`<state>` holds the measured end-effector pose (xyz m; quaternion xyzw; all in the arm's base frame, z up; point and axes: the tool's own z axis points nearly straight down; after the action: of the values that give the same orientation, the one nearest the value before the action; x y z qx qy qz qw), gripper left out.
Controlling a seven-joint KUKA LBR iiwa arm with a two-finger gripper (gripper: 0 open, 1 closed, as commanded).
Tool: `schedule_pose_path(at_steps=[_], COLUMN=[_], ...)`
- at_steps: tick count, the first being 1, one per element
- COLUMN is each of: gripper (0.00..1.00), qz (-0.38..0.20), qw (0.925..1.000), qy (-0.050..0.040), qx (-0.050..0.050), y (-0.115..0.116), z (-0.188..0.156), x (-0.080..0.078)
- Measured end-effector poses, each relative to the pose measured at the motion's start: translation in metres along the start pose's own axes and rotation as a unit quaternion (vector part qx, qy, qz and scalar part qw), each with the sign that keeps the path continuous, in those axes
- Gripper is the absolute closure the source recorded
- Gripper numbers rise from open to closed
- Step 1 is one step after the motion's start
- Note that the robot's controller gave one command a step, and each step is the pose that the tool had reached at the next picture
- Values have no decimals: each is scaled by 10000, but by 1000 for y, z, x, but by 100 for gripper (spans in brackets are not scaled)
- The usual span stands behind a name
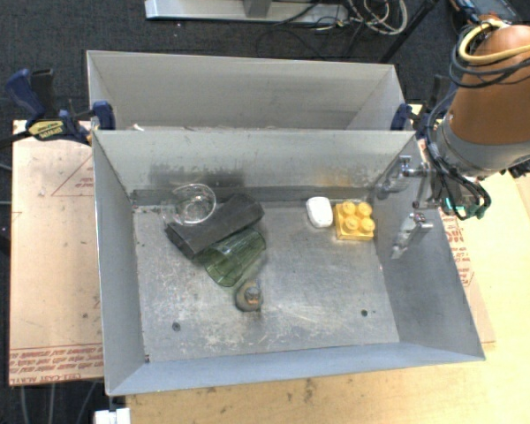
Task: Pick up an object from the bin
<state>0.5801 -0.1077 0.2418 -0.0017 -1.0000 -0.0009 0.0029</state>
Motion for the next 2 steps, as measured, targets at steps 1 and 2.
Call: schedule_pose_path(at_steps=[1, 2], gripper=[0, 0], qz=[-14, 160], qw=[10000, 9998], qy=[-37, -72], qx=[7, 8], y=[1, -10], z=[-4, 57], x=[-1, -24])
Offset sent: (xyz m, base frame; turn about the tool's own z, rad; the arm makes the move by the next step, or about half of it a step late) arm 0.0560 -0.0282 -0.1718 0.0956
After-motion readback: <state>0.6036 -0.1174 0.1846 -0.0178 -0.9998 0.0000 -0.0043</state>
